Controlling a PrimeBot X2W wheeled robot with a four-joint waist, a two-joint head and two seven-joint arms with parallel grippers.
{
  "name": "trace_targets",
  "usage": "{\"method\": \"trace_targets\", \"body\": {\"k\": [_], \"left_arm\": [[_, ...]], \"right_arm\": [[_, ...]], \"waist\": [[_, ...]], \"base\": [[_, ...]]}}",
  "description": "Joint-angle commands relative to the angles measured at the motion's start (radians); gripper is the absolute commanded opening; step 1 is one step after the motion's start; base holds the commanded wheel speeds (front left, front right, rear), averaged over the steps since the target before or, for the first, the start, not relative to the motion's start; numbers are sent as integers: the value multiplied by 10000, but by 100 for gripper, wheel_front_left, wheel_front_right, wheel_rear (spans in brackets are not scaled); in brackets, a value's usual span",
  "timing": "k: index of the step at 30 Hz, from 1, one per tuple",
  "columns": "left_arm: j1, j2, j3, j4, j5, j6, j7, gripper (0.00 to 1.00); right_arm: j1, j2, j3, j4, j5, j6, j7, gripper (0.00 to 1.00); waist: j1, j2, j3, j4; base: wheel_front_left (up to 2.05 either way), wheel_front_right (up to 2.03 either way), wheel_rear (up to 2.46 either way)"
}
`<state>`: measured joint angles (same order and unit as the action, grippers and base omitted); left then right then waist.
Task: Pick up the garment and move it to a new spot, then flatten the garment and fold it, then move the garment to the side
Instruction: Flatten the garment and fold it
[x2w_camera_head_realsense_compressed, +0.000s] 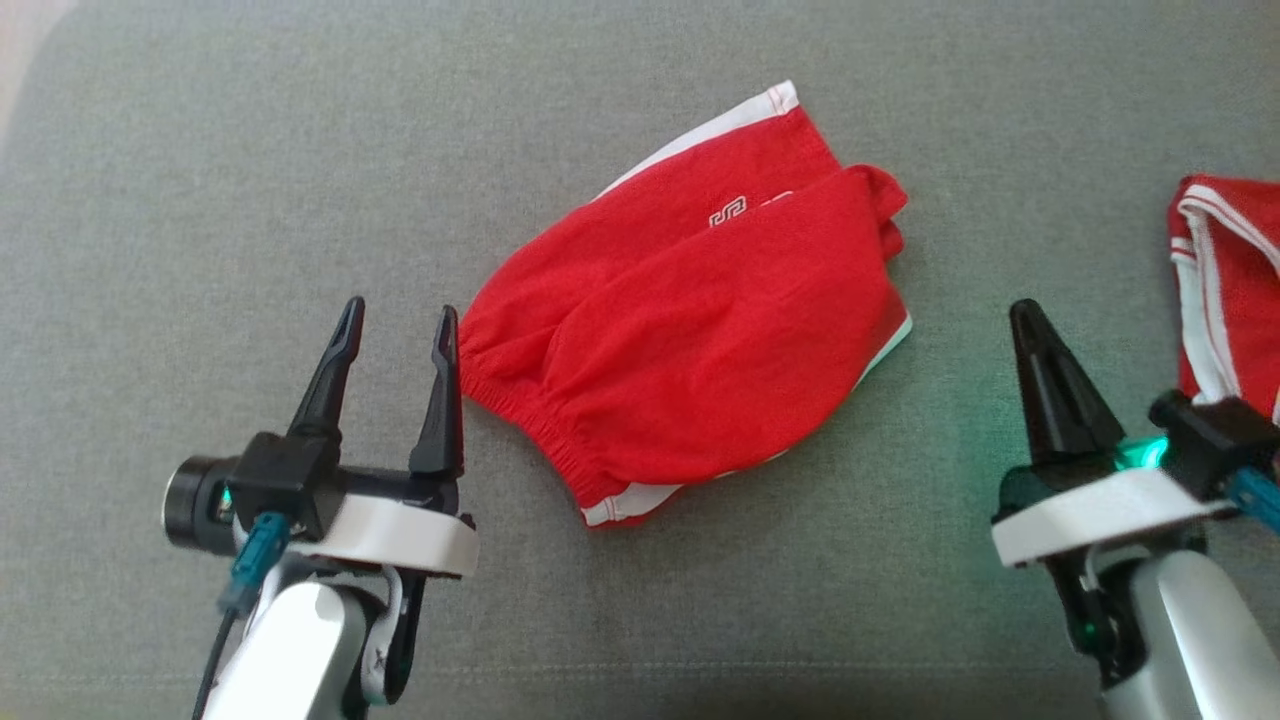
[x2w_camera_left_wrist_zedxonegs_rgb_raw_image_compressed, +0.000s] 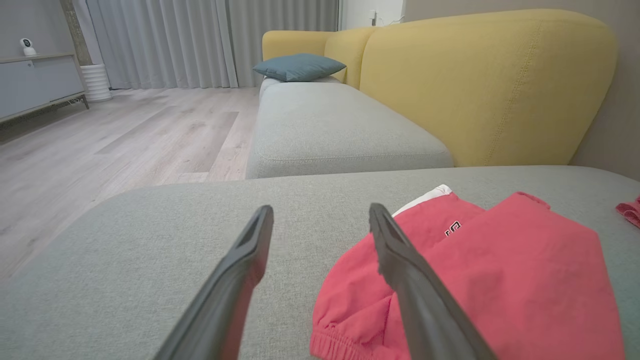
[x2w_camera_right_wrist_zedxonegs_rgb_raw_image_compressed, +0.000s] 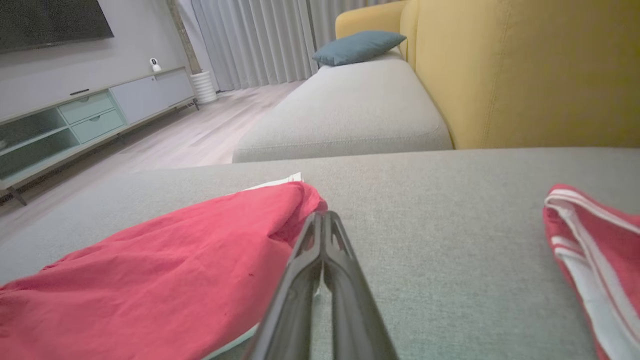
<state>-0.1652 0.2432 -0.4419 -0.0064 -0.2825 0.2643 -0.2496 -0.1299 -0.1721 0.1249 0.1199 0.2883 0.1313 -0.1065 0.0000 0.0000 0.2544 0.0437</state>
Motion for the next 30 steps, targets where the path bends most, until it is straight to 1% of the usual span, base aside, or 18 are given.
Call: {"method": "trace_targets", "body": {"k": [1,2,3,4,8,17,21,30], "left_arm": [[-85,194,395,-348,86,75,-116,100],[-7,211,413,-344,64,105,-117,100],[35,216,419,-345,55,124,-117,100],[79,219,421,-349,48,146,-117,100],[286,254,426,-374,14,228,-101,100],[888,450,428,-516,-3,450,26,100],[1071,503,410,-573,-37,504,99,100],[1160,533,327,-697,-67,558,183,100]], "right_arm": [[115,-53,85,-481,-119,-6,-136,0],[354,11,-78,-768,-288,-6,-140,44],[484,54,-171,-942,-402,-6,-152,93],[621,101,-249,-1121,-502,-6,-146,100],[1172,261,-460,-1876,-886,-6,-99,100],[2435,596,-758,-3238,-1376,-6,609,100],[2739,717,-805,-3436,-1251,-6,817,100],[2880,789,-838,-3594,-1210,-6,1025,100]], "waist": [[0,0,-86,-30],[0,0,-214,-68],[0,0,-279,-83],[0,0,-345,-99],[0,0,-633,-170],[0,0,-1234,-266],[0,0,-1349,-270],[0,0,-1435,-242]], "base": [[0,0,0],[0,0,0],[0,0,0],[0,0,0],[0,0,0],[0,0,0],[0,0,0],[0,0,0]]}}
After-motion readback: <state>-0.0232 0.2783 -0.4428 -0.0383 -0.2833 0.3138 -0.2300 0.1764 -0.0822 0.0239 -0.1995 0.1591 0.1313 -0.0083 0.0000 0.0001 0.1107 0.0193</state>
